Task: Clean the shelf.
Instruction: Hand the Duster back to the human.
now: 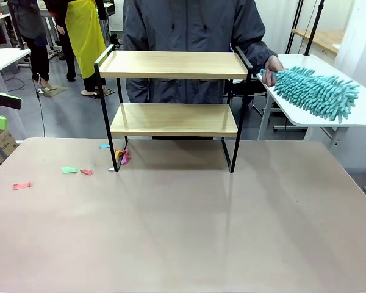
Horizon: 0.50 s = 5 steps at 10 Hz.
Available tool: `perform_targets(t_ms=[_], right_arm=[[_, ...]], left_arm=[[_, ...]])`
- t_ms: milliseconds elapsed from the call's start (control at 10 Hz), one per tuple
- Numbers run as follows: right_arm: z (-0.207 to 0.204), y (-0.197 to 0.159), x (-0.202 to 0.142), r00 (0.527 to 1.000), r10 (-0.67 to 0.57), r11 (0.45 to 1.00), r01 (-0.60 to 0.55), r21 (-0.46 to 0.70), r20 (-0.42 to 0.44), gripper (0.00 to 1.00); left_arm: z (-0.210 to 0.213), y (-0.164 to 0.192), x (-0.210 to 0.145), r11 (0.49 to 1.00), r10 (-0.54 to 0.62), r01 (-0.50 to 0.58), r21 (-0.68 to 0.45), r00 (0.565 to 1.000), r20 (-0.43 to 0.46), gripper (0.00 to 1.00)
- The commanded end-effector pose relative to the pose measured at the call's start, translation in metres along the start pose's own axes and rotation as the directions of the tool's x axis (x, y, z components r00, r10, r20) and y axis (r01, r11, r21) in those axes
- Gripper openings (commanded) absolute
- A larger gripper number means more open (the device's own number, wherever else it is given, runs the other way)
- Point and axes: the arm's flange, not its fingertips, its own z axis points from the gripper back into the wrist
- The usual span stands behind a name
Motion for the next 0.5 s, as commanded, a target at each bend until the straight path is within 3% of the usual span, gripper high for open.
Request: perform_targets(t_ms=[0, 400], right_arm=[[0.0039, 0.0037, -0.0034, 1.000, 0.015, 1.000, -0.015, 0.005, -0.003, 1.00], [0.0039, 0.0037, -0.0034, 1.000, 0.015, 1.000, -0.015, 0.005, -0.003, 1.00]], left_arm=[[-0.0010, 0.0019, 0.0017, 1.000, -0.019, 0.019, -0.002, 0.999, 0.027, 1.00], [-0.0010, 0.0019, 0.0017, 1.000, -0.019, 0.019, -0.002, 0.999, 0.027, 1.00]])
